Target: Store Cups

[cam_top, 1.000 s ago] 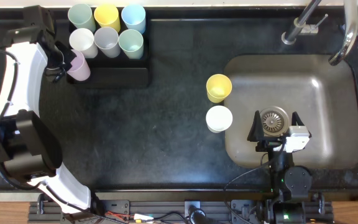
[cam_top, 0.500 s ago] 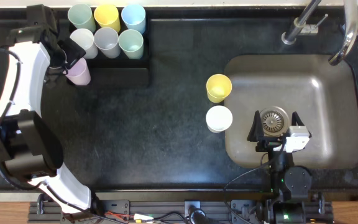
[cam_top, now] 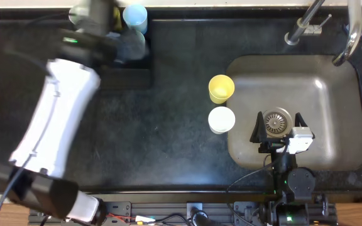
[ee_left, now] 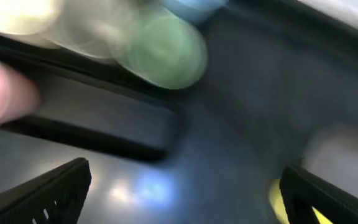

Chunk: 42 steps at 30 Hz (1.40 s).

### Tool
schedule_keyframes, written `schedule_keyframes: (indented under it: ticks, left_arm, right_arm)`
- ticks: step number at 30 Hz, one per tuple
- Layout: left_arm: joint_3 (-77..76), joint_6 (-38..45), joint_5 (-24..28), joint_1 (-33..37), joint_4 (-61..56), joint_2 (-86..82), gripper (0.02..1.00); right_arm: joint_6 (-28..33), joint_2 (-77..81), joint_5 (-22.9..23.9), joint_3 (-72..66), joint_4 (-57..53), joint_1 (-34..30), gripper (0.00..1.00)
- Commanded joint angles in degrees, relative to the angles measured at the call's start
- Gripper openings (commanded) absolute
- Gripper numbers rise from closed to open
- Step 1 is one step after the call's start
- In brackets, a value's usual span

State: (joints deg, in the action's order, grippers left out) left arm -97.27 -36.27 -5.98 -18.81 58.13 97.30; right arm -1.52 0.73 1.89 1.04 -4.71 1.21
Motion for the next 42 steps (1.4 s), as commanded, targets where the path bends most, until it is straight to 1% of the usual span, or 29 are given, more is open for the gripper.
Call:
schedule_keyframes:
  ticks: [1,2,5,8,11,20,25,33,42]
  left_arm:
    - [-0.4,-6.9,-6.1,-19.2,-0.9,5.6,1.000]
    - [-0.5,-8.5,-6.8,-22.6,-1.8,7.3,0.998]
    - [-1.3,-11.9,-7.0,-28.7,-3.9,11.5,1.000]
    - [-3.6,-12.7,-6.7,-30.5,-3.8,14.8,1.000]
    - [-5.5,-12.7,-5.9,-30.6,-3.7,16.8,1.000]
    - [-5.9,-12.7,-7.2,-29.6,-3.2,17.7,1.000]
    - [-5.9,-13.3,-6.7,-27.8,-3.4,17.7,1.000]
    - [-5.9,-13.3,-2.4,-24.9,-3.7,18.7,1.000]
    - [-5.9,-13.3,-0.4,-24.5,-3.7,20.5,0.998]
  right_arm:
    - [-0.4,-0.4,0.0,-0.7,0.3,0.0,0.998]
    - [-0.4,-0.4,0.0,-0.7,0.3,0.0,0.998]
    - [-0.4,-0.4,0.0,-0.7,0.3,0.0,0.998]
    - [-0.4,-0.4,0.0,-0.7,0.3,0.0,0.993]
    - [-0.4,-0.4,0.0,-0.7,0.3,0.0,0.998]
    - [-0.4,-0.4,0.0,-0.7,0.3,0.0,0.996]
    - [-0.4,-0.4,0.0,-0.7,0.3,0.0,0.998]
    - [-0.4,-0.4,0.0,-0.7,0.3,0.0,0.993]
    - [-0.4,-0.4,0.0,-0.7,0.3,0.0,0.996]
